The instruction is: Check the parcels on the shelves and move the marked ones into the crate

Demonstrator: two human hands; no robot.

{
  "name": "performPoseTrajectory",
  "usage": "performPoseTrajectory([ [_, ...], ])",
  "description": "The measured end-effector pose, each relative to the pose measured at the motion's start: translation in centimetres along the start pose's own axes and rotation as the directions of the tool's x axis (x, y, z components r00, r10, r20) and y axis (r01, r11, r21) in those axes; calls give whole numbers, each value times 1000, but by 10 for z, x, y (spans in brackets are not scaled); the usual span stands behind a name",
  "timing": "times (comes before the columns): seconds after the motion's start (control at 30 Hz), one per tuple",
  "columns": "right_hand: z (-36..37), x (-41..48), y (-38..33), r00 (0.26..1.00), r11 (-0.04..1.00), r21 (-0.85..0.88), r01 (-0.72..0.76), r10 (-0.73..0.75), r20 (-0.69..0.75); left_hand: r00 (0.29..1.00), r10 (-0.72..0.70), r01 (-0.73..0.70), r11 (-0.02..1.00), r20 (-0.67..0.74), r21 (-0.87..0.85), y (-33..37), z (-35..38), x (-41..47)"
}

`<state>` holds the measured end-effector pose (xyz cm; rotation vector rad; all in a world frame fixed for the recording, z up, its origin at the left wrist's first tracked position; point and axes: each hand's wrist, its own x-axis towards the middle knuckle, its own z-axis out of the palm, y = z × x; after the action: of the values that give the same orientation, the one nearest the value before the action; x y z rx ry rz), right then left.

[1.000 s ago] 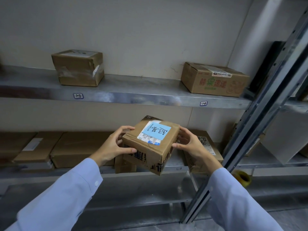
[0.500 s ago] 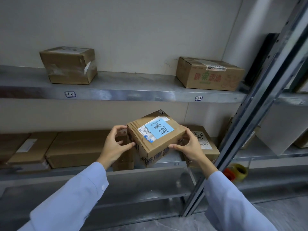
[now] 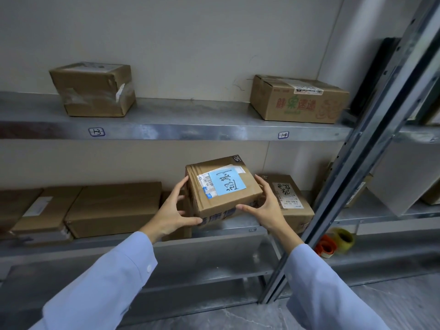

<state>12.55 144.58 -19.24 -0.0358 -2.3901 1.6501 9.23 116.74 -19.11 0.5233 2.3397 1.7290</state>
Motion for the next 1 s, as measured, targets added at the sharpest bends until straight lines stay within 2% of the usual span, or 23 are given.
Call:
performPoseTrajectory([
  [0.23,16,-4,-4,998,996,-91,25,-19,62,979,56,-64,997,-198,-36,-6,4,0],
  [0.33,16,-6,-7,991,998,-68,18,-9,130,964,87,-100,994,-250,-38,-7,0,0],
  [0.73,-2,-6,-24,968,999,47,27,-38,247,965,110,-129,989,-239,-65,-3,-30,0],
  [1.0,5,-4,-30,984,994,-25,106,-101,147,974,108,-127,988,-197,-85,-3,-41,-5],
])
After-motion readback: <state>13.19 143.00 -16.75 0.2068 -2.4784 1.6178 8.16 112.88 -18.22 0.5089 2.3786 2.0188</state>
